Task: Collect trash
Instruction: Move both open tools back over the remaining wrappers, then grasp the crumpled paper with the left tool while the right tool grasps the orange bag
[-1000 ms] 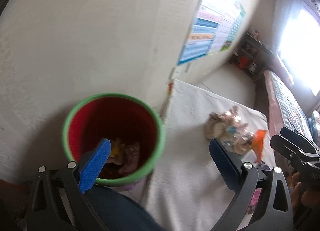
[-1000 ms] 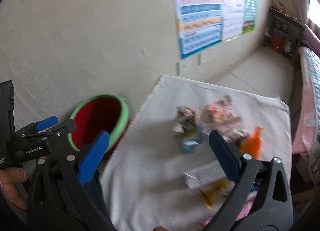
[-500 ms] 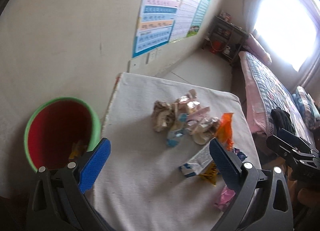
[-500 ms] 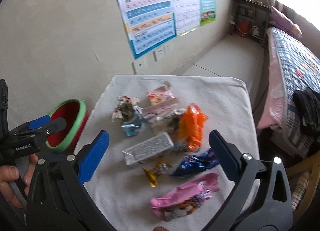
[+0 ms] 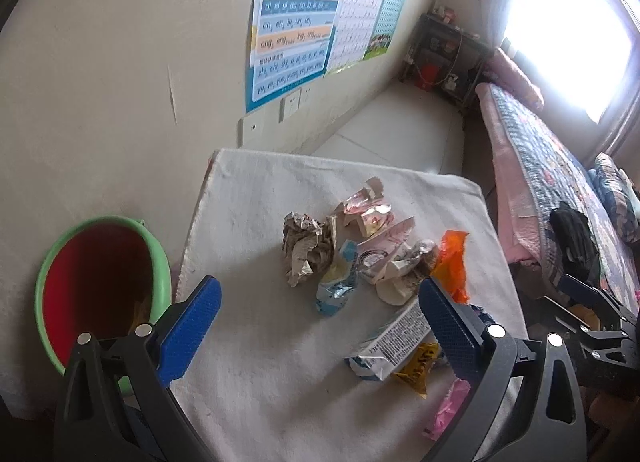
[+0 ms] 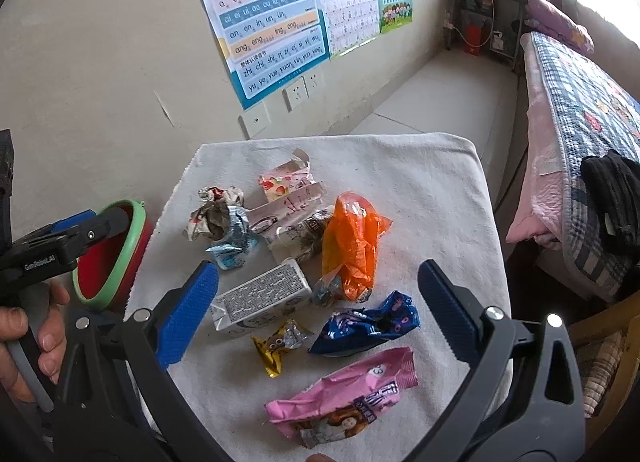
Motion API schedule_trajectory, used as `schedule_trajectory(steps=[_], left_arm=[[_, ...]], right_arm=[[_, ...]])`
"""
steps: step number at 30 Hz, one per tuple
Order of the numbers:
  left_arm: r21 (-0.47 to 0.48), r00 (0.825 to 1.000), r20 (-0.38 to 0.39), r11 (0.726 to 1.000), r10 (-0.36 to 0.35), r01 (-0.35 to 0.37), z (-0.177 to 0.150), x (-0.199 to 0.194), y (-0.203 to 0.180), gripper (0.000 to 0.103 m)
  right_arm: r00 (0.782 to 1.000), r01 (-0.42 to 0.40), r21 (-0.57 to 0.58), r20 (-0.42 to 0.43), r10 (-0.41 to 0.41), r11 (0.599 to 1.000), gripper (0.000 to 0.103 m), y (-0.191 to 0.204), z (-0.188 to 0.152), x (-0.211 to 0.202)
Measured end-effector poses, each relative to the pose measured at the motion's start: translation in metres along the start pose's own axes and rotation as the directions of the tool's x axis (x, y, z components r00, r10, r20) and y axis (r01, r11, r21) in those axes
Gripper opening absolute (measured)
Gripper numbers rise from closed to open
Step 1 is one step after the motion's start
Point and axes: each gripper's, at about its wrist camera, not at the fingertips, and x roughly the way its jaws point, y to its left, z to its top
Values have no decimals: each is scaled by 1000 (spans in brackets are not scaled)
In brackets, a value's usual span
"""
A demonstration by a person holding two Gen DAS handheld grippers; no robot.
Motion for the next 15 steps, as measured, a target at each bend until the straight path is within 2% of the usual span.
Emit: schedule_trajectory(steps=[10, 15], left_arm=[[3, 993, -118, 1000, 22, -22, 2, 56, 7, 95], [11, 988, -153, 1000, 30, -28, 4, 77, 8, 95]], right_arm=[[996, 3, 34, -85, 0, 999, 98, -20, 4, 53], [994, 0, 53, -113, 6, 999, 98, -28, 8, 76]])
